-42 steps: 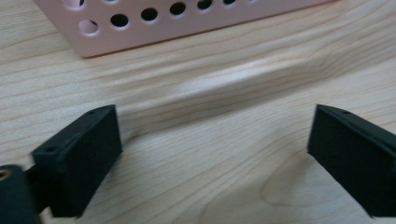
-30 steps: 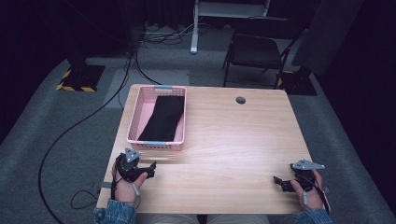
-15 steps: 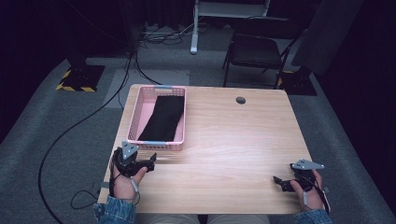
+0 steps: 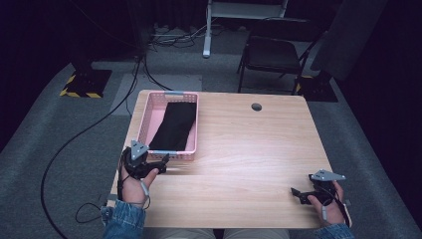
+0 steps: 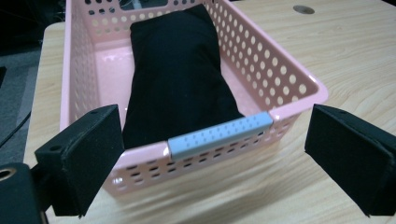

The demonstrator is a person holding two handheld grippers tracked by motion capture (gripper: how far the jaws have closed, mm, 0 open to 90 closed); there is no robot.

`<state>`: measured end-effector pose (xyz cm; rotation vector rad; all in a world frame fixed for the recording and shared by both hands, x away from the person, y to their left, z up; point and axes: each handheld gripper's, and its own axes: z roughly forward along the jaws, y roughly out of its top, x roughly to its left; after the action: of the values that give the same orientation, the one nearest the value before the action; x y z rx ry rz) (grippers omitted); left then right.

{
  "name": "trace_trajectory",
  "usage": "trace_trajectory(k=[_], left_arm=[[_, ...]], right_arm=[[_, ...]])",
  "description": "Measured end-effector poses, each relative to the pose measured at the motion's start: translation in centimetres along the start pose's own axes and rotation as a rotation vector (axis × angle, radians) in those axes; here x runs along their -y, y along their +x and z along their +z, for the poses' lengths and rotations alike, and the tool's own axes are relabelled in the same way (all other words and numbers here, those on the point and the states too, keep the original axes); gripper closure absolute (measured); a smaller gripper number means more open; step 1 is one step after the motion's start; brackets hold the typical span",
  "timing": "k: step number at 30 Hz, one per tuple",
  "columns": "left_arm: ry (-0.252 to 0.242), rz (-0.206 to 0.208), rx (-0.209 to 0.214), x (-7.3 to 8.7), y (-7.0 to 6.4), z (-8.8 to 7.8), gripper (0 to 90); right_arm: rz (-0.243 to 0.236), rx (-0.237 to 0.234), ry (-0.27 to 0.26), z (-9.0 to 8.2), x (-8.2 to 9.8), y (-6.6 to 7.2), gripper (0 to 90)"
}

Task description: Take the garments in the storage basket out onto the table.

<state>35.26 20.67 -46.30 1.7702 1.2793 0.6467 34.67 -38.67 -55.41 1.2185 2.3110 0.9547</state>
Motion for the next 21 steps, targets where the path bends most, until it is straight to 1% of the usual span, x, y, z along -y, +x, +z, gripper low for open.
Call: trace_trajectory(k=[3, 6, 14, 21], left_arm=[[-0.004, -0.003, 0.007, -0.7, 0.1, 0.1, 4.1], [-0.008, 0.004, 0.009, -1.3, 0.2, 0.3, 4.1], [-0.007, 0.0, 0.024, -2.4, 0.4, 1.1, 4.1], [-0.004, 0.008, 0.03, -3.7, 0.5, 1.7, 4.1]], right_arm=[[0.0, 0.0, 0.0, 0.0, 0.0, 0.0, 0.0], [0.0, 0.0, 0.0, 0.0, 0.0, 0.0, 0.0], [0.0, 0.0, 0.0, 0.0, 0.0, 0.0, 0.0], [0.0, 0.0, 0.0, 0.0, 0.0, 0.0, 0.0]])
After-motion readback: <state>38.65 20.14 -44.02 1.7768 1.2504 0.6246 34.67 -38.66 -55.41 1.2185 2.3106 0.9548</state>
